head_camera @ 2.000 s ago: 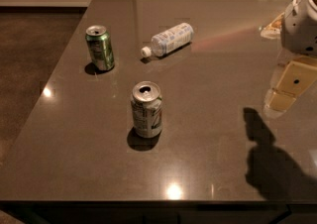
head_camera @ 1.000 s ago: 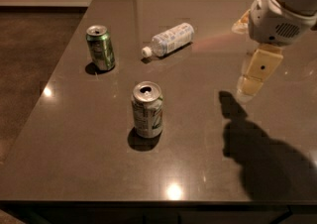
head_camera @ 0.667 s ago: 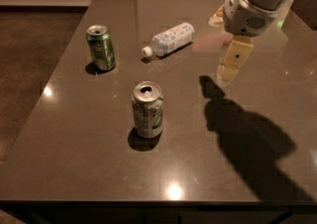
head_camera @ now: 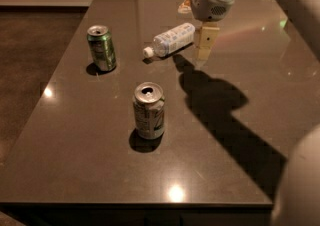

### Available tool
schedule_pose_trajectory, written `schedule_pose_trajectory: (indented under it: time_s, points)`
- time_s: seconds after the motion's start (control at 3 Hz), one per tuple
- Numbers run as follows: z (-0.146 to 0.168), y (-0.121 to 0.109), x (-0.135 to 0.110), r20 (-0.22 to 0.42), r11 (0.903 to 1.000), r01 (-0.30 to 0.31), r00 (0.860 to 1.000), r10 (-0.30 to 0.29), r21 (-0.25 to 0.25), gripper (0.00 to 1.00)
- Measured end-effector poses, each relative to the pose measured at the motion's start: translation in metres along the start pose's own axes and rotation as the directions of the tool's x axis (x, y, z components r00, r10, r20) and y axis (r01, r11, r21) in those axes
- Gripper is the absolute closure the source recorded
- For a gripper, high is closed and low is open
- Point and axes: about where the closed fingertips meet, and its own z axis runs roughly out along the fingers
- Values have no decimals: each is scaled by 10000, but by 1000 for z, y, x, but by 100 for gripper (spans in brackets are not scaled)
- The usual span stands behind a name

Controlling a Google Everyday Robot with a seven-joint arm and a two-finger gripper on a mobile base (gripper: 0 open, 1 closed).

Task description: Place blue plastic bottle upright

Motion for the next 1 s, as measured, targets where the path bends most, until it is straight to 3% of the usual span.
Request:
schedule_pose_trajectory:
  time_s: [0.33, 0.67, 1.0]
  points:
    - [25, -37, -15, -221, 9945, 1045, 9943, -1046, -77, 0]
    - [52, -65, -42, -604, 9670, 2499, 9657, -2527, -503, 0]
    - [69, -77, -55, -891, 9423, 3229, 9397, -3303, -880, 0]
